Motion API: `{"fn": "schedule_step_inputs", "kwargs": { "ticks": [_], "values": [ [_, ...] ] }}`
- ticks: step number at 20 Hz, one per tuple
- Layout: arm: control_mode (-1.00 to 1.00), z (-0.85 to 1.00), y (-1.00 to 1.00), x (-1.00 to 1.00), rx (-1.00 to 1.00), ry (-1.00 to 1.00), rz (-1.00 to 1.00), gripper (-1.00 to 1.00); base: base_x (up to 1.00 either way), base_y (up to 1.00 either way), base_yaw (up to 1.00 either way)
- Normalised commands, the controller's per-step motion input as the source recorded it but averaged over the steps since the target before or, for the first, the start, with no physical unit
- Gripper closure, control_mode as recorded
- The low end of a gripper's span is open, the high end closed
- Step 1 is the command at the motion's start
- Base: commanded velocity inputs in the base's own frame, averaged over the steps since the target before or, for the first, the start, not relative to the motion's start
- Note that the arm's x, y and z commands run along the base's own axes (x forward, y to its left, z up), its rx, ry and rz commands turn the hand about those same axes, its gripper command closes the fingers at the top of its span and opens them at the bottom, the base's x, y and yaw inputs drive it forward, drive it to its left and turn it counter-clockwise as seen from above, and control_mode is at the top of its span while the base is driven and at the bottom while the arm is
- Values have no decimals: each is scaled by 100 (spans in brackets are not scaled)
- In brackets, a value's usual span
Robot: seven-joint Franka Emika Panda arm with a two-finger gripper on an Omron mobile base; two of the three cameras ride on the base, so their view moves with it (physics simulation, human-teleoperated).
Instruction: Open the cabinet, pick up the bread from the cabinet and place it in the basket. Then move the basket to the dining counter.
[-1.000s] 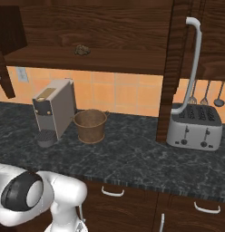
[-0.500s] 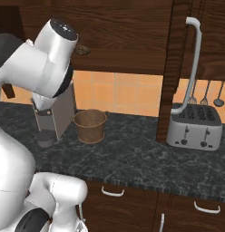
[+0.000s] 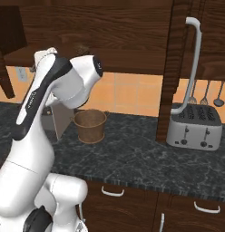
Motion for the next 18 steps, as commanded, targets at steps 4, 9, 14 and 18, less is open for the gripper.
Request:
{"fn": "schedule_step_inputs", "kwargs": {
  "ticks": [4,9,14,18],
  "values": [
    [-100,15,56,63,37,12,34,-100,0,0,0],
    [-100,24,76,22,20,1,40,-100,0,0,0],
    [-100,25,100,-16,-21,0,33,-100,0,0,0],
    [-100,16,100,-41,-42,0,12,-100,0,0,0]
  ]
}}
